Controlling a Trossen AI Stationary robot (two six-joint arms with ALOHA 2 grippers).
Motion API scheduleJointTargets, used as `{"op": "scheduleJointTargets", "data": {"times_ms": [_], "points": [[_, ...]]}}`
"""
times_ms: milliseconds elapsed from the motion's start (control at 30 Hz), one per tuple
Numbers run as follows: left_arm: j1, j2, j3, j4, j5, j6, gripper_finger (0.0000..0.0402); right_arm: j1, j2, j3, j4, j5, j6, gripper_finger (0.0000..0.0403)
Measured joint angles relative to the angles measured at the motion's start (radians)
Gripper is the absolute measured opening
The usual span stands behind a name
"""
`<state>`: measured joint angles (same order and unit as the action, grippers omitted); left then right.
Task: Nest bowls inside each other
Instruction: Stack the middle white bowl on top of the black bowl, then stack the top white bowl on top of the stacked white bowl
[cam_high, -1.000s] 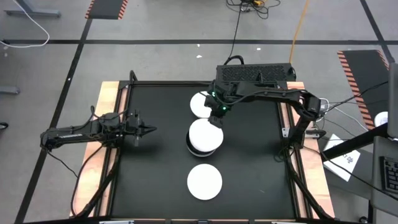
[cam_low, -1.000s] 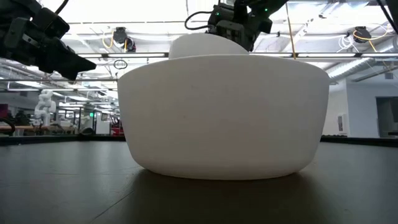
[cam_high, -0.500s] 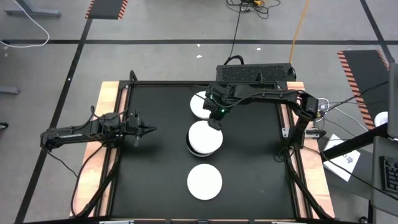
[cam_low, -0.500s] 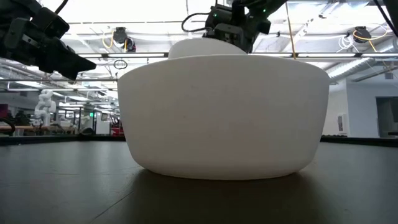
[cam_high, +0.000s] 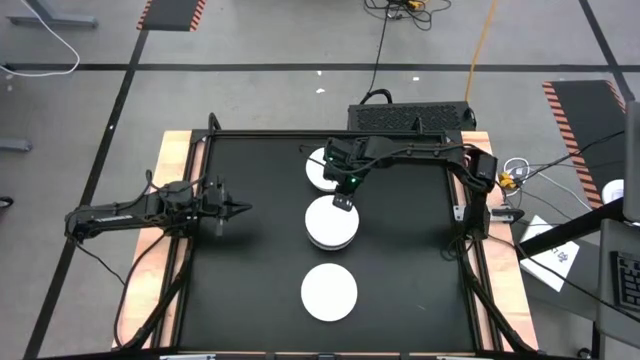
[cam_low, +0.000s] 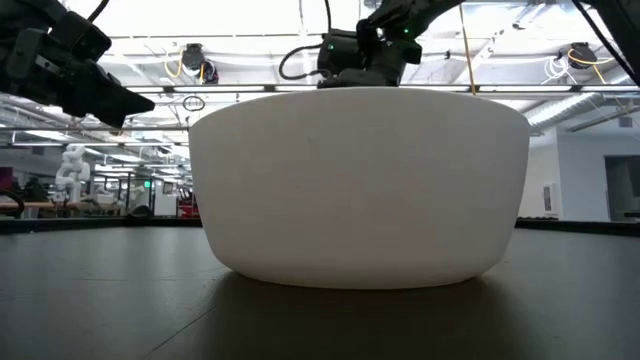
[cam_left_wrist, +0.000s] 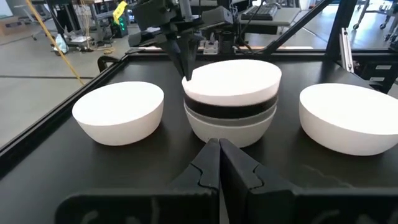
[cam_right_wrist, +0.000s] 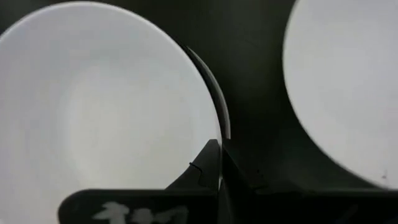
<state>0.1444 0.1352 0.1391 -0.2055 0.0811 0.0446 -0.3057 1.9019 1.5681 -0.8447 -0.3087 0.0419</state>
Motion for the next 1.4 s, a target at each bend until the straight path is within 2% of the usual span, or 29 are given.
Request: {"op": "scheduleJointTargets", "data": {"times_ms": [267, 567, 733, 1000, 1200, 1400], "points": [[0.000, 0.000, 0.000, -0.002, 0.000, 0.011, 0.0005, 0.021, -0.001, 0.002, -0.024, 0.075, 0.019, 0.0000], [0.000, 0.000, 0.000, -0.003, 0.000, 0.009, 0.0006, 0.046, -0.004, 0.002, 0.037, 0.077, 0.025, 0.0009], [0.000, 0.000, 0.000, -0.009, 0.012, 0.010, 0.0005, 0.055, -0.012, 0.002, 0.039, 0.073, 0.027, 0.0040], [0.000, 0.000, 0.000, -0.009, 0.026, 0.016, 0.0006, 0.052, -0.017, 0.002, 0.051, 0.072, 0.049, 0.0118], [0.000, 0.000, 0.000, -0.003, 0.008, 0.020, 0.0006, 0.044, -0.135, -0.029, 0.154, 0.072, -0.051, 0.0153], [0.000, 0.000, 0.000, -0.002, 0.000, -0.002, 0.0006, 0.066, -0.385, -0.217, 0.385, 0.070, -0.082, 0.0147]]}}
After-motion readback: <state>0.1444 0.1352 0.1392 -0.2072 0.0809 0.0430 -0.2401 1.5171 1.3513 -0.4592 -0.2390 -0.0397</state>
